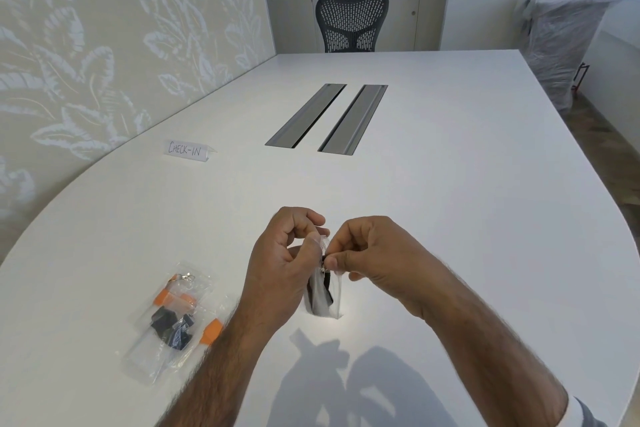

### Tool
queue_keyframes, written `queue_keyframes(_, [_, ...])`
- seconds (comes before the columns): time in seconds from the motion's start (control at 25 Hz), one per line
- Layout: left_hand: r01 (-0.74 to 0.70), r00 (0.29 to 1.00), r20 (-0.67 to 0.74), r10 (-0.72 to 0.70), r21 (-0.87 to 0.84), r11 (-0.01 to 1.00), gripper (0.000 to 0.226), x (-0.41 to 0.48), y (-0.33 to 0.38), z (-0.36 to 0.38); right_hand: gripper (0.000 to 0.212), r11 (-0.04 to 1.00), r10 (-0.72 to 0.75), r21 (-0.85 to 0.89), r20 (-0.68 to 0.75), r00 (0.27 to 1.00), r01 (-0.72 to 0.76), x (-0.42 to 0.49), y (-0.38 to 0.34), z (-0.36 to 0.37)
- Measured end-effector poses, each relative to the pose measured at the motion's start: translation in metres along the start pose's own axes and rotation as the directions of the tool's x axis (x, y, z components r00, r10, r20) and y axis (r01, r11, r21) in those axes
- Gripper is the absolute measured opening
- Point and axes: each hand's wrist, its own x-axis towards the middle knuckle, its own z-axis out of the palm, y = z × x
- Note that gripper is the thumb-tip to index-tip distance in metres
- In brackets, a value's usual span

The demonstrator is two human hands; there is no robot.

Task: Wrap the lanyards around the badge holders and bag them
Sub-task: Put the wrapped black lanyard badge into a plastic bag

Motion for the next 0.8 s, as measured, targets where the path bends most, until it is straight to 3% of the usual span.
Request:
queue_keyframes(0.2, [-0.008,0.998,0.064,0.006,0.027,1.000,0.009,0.000,-0.002,-0.001,0.018,0.986,0.084,0.133,0.128,0.988,-0.101,0.001,0.003,-0.007])
queue_keyframes(0.36, [-0.024,0.996,0.081,0.023,0.006,1.000,0.009,0.000,0.000,0.001,0.018,0.973,0.058,0.199,0.262,0.963,-0.113,0.003,0.002,-0.019])
queue_keyframes(0.44, [-0.044,0.995,0.090,0.041,0.025,0.999,0.008,0.000,0.002,0.004,0.012,0.984,0.067,0.147,0.193,0.979,-0.096,0.004,0.002,-0.021])
queue_keyframes(0.56, [-0.035,0.994,0.101,0.030,0.046,0.998,0.009,-0.003,0.002,0.008,0.013,0.993,0.056,-0.105,-0.041,0.998,-0.060,0.004,0.001,-0.012])
queue_keyframes(0.68, [-0.020,0.997,0.070,0.015,0.076,0.997,0.011,-0.005,0.001,0.014,0.013,0.915,-0.111,-0.403,-0.265,0.958,-0.005,0.003,-0.001,0.005])
queue_keyframes(0.8, [0.038,0.997,0.068,-0.037,-0.010,0.999,0.014,-0.004,0.003,0.012,0.019,0.941,-0.137,-0.338,-0.336,0.932,0.016,0.003,-0.003,0.007])
